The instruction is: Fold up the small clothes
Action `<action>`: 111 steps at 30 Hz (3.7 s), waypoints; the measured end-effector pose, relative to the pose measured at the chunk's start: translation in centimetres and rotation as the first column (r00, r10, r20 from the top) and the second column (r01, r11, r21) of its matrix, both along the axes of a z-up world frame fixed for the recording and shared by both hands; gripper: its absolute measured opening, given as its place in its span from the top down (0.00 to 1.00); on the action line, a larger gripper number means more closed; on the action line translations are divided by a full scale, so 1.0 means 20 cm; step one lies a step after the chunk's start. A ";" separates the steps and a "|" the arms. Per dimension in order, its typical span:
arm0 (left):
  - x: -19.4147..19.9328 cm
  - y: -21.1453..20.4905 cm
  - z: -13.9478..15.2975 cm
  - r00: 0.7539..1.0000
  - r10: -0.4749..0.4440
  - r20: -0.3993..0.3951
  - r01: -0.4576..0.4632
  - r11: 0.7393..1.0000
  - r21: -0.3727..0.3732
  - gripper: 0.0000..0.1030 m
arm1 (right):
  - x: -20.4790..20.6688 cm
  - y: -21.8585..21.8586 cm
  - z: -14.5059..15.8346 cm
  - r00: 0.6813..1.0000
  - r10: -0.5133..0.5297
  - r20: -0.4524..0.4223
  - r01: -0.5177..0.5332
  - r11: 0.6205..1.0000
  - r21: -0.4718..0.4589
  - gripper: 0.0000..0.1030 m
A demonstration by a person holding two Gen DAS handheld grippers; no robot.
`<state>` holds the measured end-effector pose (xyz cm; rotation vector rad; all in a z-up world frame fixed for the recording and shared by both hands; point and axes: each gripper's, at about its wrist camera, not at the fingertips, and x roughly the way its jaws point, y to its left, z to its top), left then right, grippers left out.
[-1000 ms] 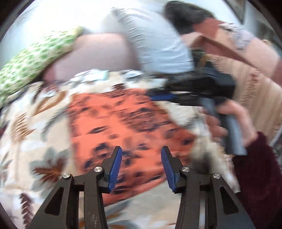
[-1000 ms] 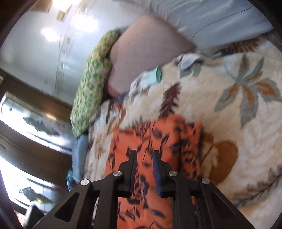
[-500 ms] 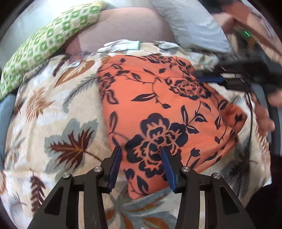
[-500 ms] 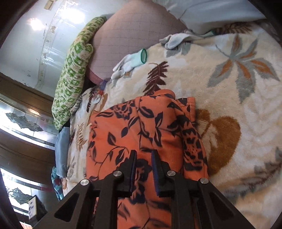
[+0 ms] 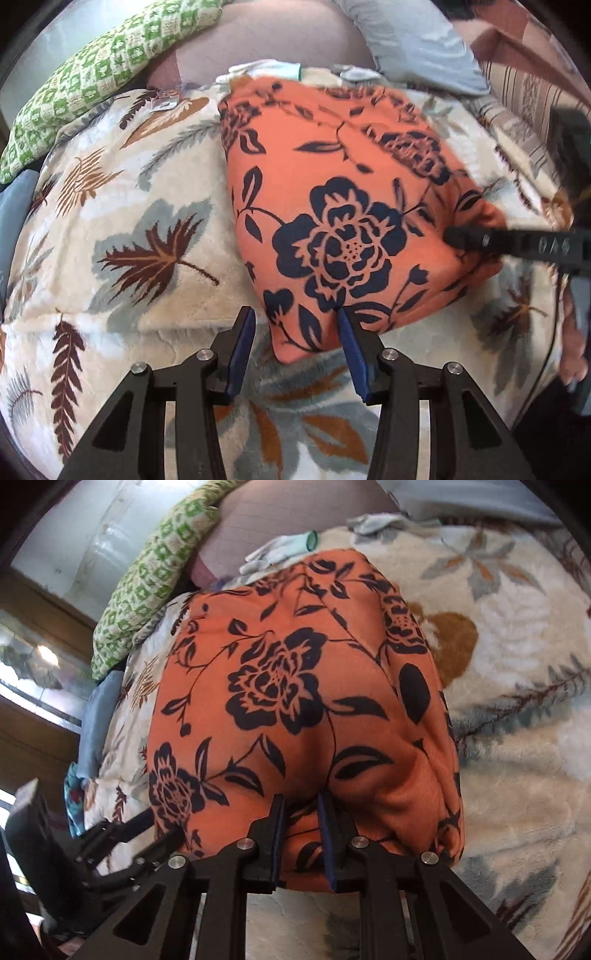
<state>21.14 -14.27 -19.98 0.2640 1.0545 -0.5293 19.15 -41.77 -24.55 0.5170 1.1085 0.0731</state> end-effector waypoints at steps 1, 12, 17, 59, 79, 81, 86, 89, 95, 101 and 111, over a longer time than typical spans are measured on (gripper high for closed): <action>-0.01 0.01 0.02 1.000 0.007 0.008 -0.006 1.000 -0.004 0.54 | -0.03 0.00 0.01 1.000 -0.013 0.011 0.013 1.000 0.006 0.80; -0.11 0.10 0.29 0.972 0.062 0.226 -0.062 0.998 -0.006 0.42 | -0.10 0.11 0.07 0.998 -0.017 0.068 0.018 1.000 -0.011 0.78; -0.06 0.06 0.30 0.967 0.071 0.245 -0.076 0.997 0.011 0.42 | -0.05 0.10 -0.02 1.000 -0.009 0.026 0.009 1.000 0.000 0.77; 0.57 -0.29 -0.05 0.974 0.079 0.213 -0.125 0.969 0.214 0.19 | 0.05 -0.27 -0.10 0.991 -0.137 -0.008 0.133 0.948 0.288 0.76; 0.29 -0.17 0.09 0.962 0.050 0.269 -0.109 0.972 0.208 0.20 | 0.13 -0.22 0.20 0.958 -0.174 0.229 0.139 0.977 0.163 0.77; 0.28 -0.18 0.06 0.966 0.051 0.252 -0.106 0.972 0.209 0.20 | 0.19 -0.20 0.19 0.959 -0.172 0.224 0.138 0.978 0.157 0.77; 0.30 -0.16 -0.01 0.977 0.059 0.206 -0.097 0.980 0.176 0.20 | 0.33 -0.14 0.01 0.993 -0.107 0.055 0.100 0.989 0.112 0.73; 0.32 -0.12 0.03 0.981 0.088 0.172 -0.109 0.987 0.119 0.20 | 0.31 -0.16 0.04 0.993 -0.100 0.062 0.091 0.987 0.135 0.74; 0.32 0.02 0.14 0.980 0.143 0.141 -0.138 0.989 -0.043 0.20 | 0.18 -0.38 0.13 0.978 -0.175 0.110 0.144 0.960 0.241 0.43; 0.45 0.10 0.11 0.979 0.197 -0.043 -0.201 0.968 -0.147 0.19 | 0.08 -0.60 0.07 0.949 -0.309 0.062 0.269 0.897 0.350 0.23; 0.51 0.09 0.00 0.967 0.195 -0.163 -0.227 0.952 -0.204 0.19 | 0.14 -0.59 -0.14 0.951 -0.301 -0.076 0.305 0.865 0.399 0.23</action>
